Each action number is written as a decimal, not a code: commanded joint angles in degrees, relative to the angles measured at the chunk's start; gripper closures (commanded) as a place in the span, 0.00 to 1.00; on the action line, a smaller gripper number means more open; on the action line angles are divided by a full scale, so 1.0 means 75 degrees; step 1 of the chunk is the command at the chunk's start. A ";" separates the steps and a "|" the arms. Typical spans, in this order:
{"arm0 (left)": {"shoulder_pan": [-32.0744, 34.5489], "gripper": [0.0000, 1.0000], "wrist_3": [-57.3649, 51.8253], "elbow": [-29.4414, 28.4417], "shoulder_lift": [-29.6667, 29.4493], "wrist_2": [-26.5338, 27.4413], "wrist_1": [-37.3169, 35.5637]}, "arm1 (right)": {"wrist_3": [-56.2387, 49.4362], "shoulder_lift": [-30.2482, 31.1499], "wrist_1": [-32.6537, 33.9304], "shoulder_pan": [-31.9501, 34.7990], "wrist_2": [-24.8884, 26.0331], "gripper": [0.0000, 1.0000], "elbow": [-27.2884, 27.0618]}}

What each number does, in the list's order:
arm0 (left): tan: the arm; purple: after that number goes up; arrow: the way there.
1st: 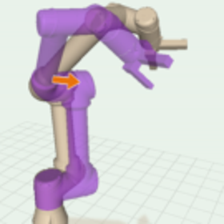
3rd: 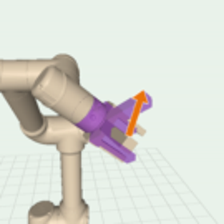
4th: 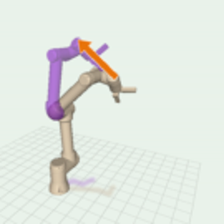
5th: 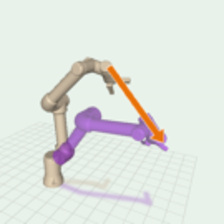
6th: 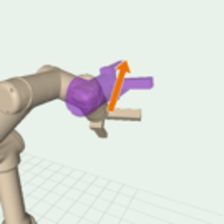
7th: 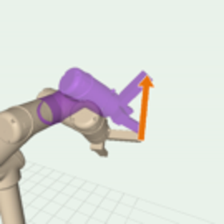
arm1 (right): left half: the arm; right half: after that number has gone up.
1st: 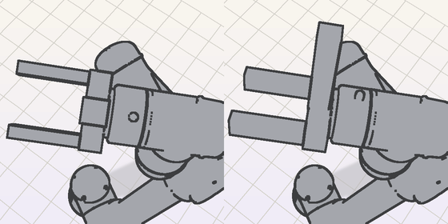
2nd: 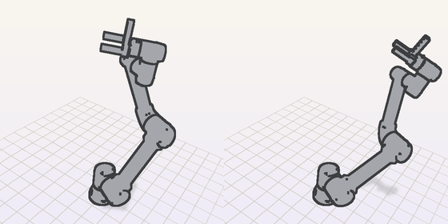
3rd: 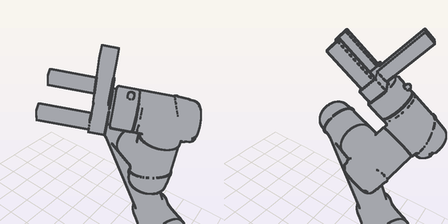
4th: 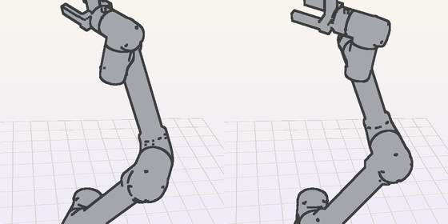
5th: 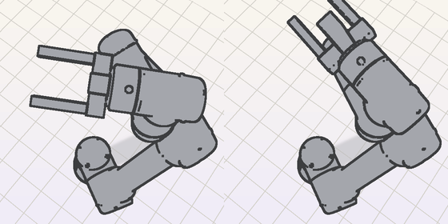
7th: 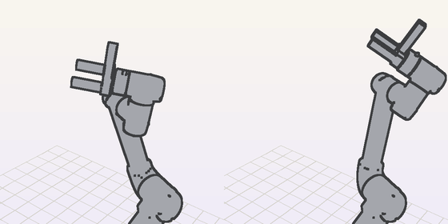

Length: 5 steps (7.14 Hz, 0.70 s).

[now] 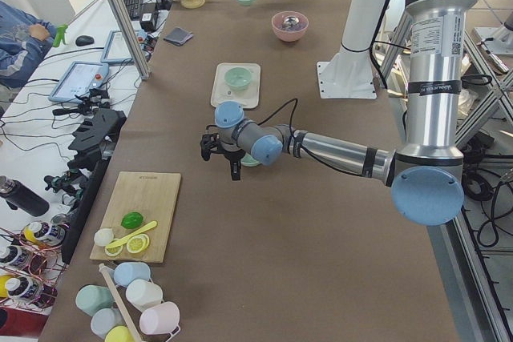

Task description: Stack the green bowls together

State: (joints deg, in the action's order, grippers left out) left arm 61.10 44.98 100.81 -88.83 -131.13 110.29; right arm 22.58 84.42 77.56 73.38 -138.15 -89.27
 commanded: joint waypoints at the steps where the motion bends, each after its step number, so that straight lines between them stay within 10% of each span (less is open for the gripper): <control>1: -0.1181 0.23 0.0891 0.0000 -0.0108 0.0689 0.0503 | 0.0130 -0.1324 0.2026 -0.0103 -0.0001 1.00 -0.0599; 2: -0.1371 0.26 0.0904 0.0000 -0.0120 0.0691 0.0506 | 0.0641 -0.1724 0.2277 -0.0324 0.0010 1.00 -0.0624; 3: -0.1419 0.47 0.0893 -0.0012 -0.0120 0.0691 0.0506 | 0.1191 -0.1960 0.2256 -0.0617 0.0045 1.00 -0.0648; 4: -0.1420 0.91 0.0904 -0.0012 -0.0120 0.0691 0.0506 | 0.1498 -0.2183 0.2256 -0.0724 0.0011 1.00 -0.0660; 5: -0.1420 1.00 0.0881 -0.0070 -0.0132 0.0691 0.0494 | 0.1907 -0.2313 0.2233 -0.0922 0.0034 1.00 -0.0660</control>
State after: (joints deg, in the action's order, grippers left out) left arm 50.59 51.67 100.61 -89.76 -125.98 114.03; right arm 33.31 68.66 94.30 68.12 -137.98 -94.15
